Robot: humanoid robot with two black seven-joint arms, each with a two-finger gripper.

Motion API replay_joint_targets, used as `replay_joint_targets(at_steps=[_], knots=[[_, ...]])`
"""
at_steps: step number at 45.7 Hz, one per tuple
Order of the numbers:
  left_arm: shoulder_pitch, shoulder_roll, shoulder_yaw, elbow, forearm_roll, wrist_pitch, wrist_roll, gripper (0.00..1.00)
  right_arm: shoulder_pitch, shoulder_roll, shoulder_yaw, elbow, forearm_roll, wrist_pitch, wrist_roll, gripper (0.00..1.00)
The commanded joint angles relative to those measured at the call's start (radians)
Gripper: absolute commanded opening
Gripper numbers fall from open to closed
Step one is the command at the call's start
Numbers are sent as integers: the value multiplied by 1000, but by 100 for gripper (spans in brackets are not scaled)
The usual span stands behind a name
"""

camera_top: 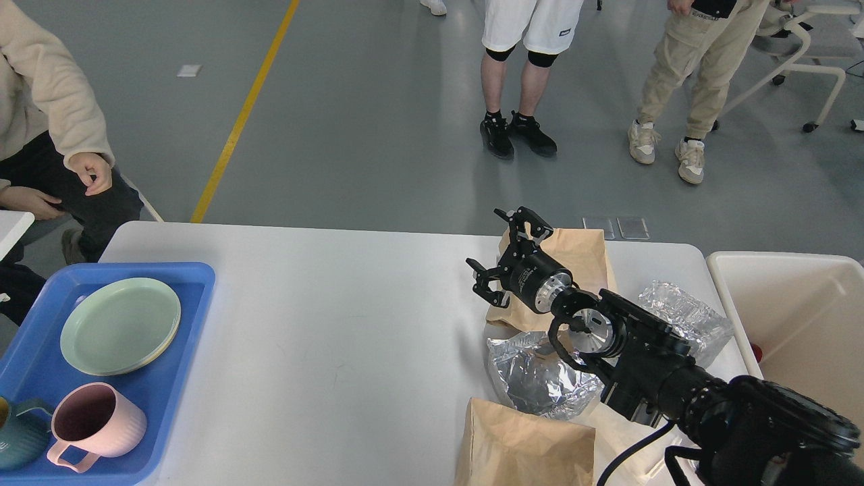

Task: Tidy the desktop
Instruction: 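Raise the left arm away from the tray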

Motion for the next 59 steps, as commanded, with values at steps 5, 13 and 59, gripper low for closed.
replay_joint_targets(at_steps=[5, 13, 59], knots=[[12, 65, -111, 14, -3, 0, 28, 95, 0, 0, 1, 0, 1, 0, 0, 100], [13, 144, -143, 14, -13, 0, 11, 96, 1, 0, 1, 0, 0, 0, 0, 100], [469, 60, -1097, 100, -92, 32, 9, 96, 0, 0, 1, 0, 1, 0, 0, 100]])
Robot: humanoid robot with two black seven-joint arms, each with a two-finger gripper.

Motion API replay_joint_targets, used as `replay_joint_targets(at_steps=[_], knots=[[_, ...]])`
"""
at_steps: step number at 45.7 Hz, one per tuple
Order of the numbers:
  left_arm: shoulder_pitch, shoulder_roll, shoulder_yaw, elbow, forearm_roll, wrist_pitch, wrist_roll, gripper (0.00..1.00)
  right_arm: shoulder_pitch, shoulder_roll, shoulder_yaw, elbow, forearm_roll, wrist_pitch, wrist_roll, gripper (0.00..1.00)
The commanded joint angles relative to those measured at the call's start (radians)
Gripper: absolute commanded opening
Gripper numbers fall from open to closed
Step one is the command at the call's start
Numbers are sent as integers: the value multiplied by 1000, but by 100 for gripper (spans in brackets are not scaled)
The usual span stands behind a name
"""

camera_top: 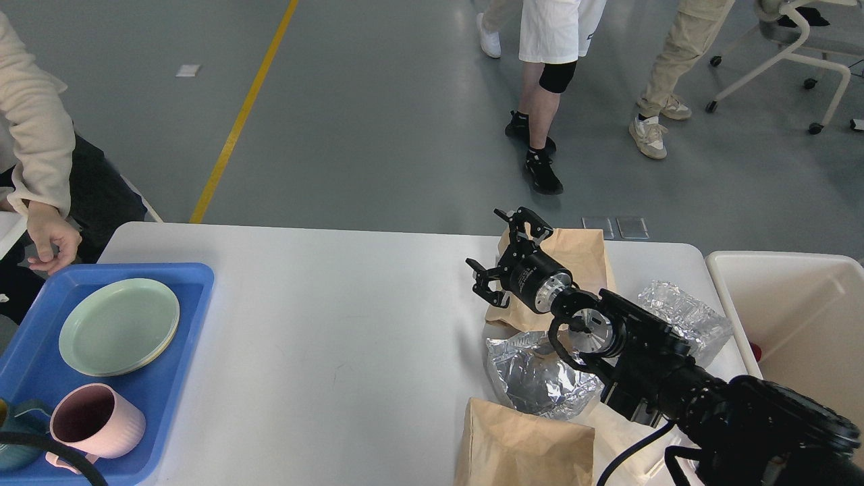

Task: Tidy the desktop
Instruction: 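Raise the left arm away from the tray, then extend the open left gripper back out over the table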

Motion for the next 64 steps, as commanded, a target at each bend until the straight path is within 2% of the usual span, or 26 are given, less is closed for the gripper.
replay_joint_targets(at_steps=[1, 8, 23, 29, 30, 35, 46, 52, 60, 64], knots=[[61, -25, -116, 0, 0, 15, 1, 96, 0, 0, -1, 0, 0, 0, 0, 100], [133, -97, -169, 0, -12, 19, 0, 96, 0, 0, 1, 0, 0, 0, 0, 100], [500, -313, -426, 0, -62, 32, 1, 96, 0, 0, -1, 0, 0, 0, 0, 100], [569, -366, -459, 0, -63, 82, 1, 96, 0, 0, 1, 0, 0, 0, 0, 100], [610, -379, -455, 0, -62, 122, 3, 96, 0, 0, 1, 0, 0, 0, 0, 100], [649, -379, -446, 0, -54, 189, 3, 96, 0, 0, 1, 0, 2, 0, 0, 100], [690, -332, -446, 5, -55, 206, 3, 96, 0, 0, 1, 0, 0, 0, 0, 100], [715, -346, -447, 34, -59, 231, 3, 96, 0, 0, 1, 0, 0, 0, 0, 100], [724, -355, -459, 46, -63, 236, -40, 96, 0, 0, 1, 2, 0, 0, 0, 100], [739, -367, -463, 46, -66, 228, -108, 96, 0, 0, 1, 0, 0, 0, 0, 100]])
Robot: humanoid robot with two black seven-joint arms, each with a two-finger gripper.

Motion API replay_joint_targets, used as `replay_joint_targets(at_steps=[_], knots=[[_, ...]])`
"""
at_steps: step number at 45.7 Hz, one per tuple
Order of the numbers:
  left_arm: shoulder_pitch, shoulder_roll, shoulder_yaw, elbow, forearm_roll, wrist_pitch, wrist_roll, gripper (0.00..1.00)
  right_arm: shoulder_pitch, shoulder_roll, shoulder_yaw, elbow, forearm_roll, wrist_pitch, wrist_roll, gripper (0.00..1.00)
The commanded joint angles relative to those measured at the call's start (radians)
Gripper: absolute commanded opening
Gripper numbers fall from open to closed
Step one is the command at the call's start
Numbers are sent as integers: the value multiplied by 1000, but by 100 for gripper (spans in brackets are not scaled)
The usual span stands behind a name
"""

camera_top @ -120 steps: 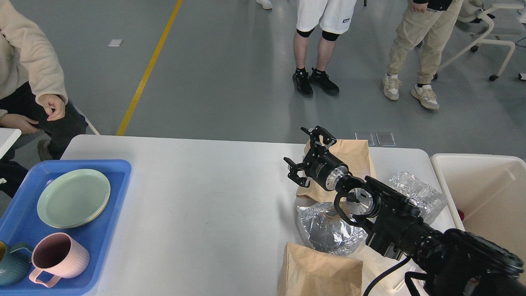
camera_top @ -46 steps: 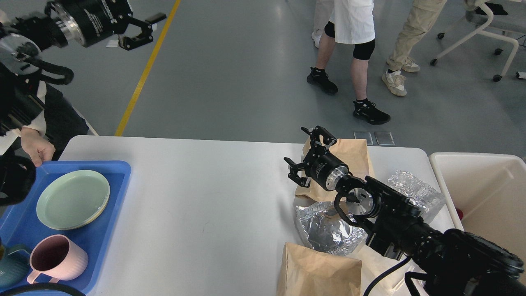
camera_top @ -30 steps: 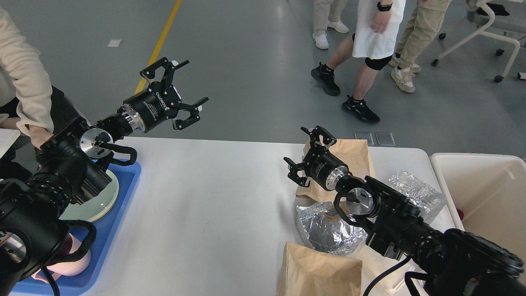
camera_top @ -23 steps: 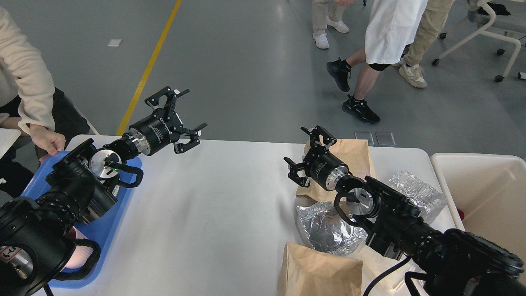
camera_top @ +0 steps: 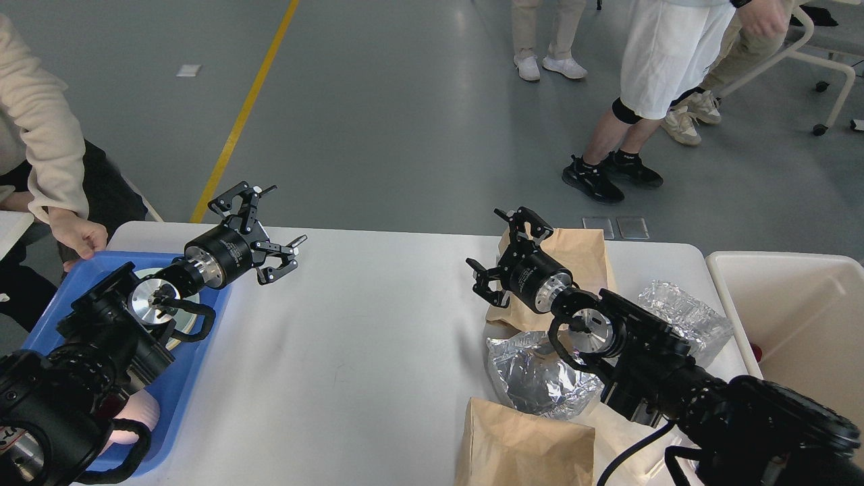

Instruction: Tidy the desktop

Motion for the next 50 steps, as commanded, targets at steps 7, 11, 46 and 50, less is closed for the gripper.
replay_joint_targets(at_steps=[7, 11, 46, 50], knots=[[64, -27, -26, 1, -1, -9, -322, 96, 0, 0, 0, 0, 0, 0, 0, 100], [77, -30, -27, 1, -1, 7, -460, 96, 0, 0, 0, 0, 0, 0, 0, 100], [119, -29, -28, -1, -1, 0, -638, 96, 0, 0, -1, 0, 0, 0, 0, 100], [119, -29, -28, -1, -1, 0, -638, 96, 0, 0, 0, 1, 0, 0, 0, 100]])
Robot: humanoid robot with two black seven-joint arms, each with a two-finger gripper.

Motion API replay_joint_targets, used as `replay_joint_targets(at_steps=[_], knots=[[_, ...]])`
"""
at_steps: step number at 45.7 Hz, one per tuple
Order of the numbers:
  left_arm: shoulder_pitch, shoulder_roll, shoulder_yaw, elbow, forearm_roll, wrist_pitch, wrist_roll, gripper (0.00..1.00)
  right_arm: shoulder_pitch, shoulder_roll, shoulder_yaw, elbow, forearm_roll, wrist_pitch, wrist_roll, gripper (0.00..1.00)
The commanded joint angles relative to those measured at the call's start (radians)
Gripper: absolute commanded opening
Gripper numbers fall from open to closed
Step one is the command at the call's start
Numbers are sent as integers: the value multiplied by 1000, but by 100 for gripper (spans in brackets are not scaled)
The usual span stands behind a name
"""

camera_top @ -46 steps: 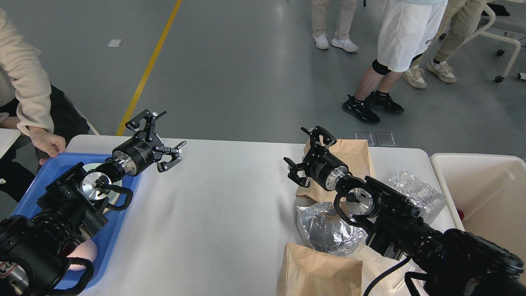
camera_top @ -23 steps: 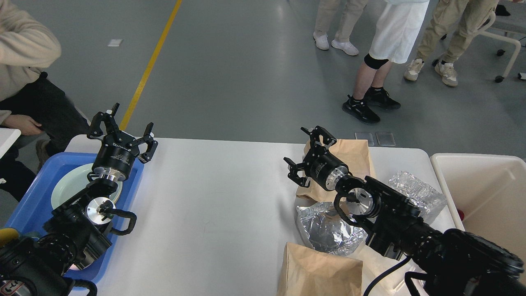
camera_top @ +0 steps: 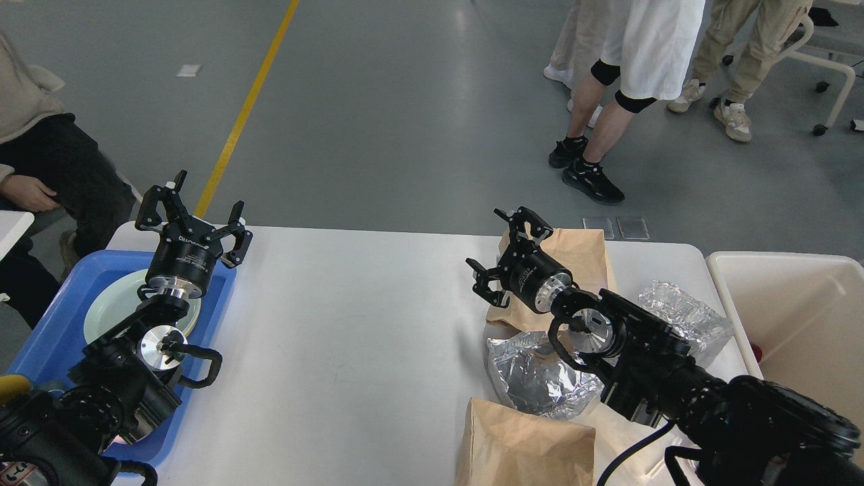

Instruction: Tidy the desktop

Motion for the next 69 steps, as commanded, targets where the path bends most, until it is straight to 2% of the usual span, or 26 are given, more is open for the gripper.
replay_joint_targets(at_steps=[1, 69], knots=[[0, 0, 0, 0, 0, 0, 0, 96, 0, 0, 0, 0, 0, 0, 0, 100], [0, 0, 0, 0, 0, 0, 0, 96, 0, 0, 0, 0, 1, 0, 0, 100]])
